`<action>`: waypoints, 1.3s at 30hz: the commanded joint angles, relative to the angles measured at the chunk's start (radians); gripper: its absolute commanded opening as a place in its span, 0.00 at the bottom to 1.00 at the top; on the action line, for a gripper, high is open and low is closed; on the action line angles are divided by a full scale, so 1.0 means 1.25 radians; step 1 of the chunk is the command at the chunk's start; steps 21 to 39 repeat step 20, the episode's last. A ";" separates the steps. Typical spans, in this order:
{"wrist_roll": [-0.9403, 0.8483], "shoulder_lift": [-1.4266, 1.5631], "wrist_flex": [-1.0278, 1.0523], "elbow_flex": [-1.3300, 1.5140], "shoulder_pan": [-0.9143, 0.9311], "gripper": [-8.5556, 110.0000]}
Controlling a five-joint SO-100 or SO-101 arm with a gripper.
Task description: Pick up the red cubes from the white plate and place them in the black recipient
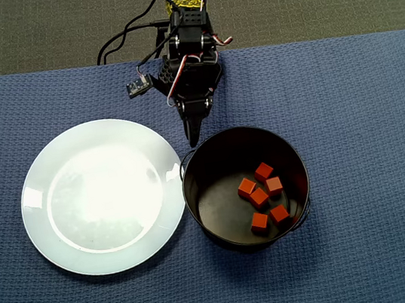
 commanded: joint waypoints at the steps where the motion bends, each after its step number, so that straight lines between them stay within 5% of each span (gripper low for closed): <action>1: 0.001 0.023 -0.021 0.034 -0.002 0.08; 39: 0.005 0.029 -0.009 0.044 0.001 0.07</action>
